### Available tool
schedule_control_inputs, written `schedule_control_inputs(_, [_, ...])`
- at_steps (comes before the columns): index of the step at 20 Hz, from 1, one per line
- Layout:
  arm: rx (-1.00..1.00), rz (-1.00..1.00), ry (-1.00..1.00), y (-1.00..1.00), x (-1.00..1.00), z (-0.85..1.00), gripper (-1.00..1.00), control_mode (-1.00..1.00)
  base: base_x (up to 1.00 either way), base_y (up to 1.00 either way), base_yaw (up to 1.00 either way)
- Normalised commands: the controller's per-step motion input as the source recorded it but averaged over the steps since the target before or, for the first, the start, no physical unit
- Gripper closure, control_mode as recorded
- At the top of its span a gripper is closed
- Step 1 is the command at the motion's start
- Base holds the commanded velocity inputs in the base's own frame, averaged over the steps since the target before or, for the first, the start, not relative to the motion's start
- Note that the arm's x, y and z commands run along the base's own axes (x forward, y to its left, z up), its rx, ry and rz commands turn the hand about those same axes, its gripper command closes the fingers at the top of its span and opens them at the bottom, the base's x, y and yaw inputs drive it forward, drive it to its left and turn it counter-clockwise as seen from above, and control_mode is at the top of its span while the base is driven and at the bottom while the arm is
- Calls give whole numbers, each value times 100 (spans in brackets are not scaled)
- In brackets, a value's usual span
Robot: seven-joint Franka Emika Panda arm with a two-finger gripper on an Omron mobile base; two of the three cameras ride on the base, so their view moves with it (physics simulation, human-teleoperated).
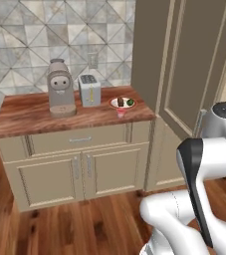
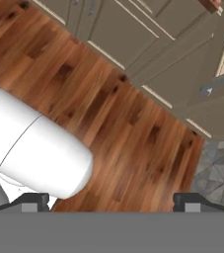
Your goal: Pick the avocado and bread from the counter and place them on the plate. Then pick the jam from the cabinet and place it next to the plate. Lastly close the cabinet door.
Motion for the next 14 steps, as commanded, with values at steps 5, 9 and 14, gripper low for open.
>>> schedule_control_inputs(5, [0, 0, 0, 0, 0, 0, -100, 100, -38, -47, 4])
schedule_control_inputs(9, [0, 0, 0, 0, 0, 0, -100, 100, -37, -49, 5])
schedule_control_inputs(14, [0, 0, 0, 0, 0, 0, -100, 100, -25, -51, 5])
